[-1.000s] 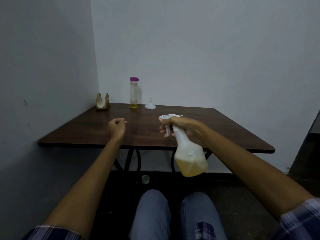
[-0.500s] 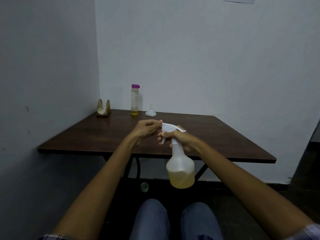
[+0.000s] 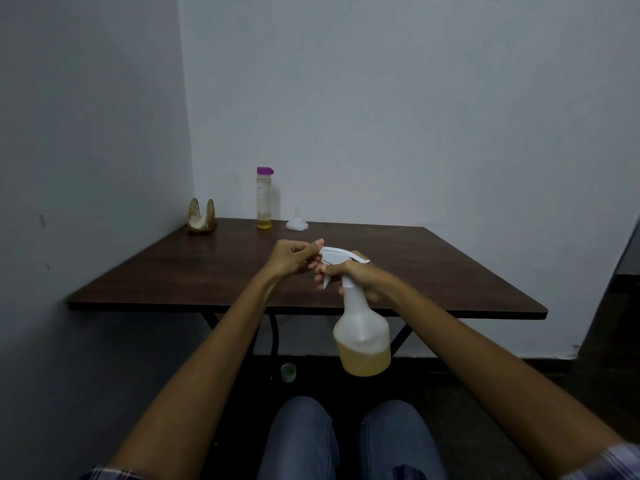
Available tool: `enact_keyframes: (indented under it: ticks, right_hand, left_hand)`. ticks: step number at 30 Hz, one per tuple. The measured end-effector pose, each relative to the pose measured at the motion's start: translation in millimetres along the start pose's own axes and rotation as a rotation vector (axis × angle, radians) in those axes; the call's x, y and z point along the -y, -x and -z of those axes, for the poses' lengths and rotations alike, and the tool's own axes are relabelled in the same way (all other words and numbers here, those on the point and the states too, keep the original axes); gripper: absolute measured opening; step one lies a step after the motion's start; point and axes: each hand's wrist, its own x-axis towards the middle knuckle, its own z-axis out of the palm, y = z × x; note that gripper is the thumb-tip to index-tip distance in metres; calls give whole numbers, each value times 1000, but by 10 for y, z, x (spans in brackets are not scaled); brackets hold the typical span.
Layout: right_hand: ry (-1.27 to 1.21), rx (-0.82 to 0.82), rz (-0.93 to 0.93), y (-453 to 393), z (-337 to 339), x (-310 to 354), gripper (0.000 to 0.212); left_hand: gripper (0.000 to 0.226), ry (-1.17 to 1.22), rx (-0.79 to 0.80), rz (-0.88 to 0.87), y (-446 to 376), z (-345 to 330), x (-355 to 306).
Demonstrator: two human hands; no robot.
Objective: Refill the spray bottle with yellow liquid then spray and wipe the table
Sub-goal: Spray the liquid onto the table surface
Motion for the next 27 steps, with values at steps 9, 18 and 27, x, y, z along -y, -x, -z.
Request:
enact_keyframes:
  ticks: [9, 18, 27]
  right_hand:
    - [90, -38, -33, -8, -13, 2, 18]
    - [182, -235, -102, -125, -49, 92, 30]
    - [63, -123, -101, -124, -4, 122, 17]
  left_hand:
    - [42, -137, -62, -16, -20, -28, 52]
    - [44, -140, -756, -33, 24, 507, 231]
    - [40, -204, -804, -30, 50, 662, 298]
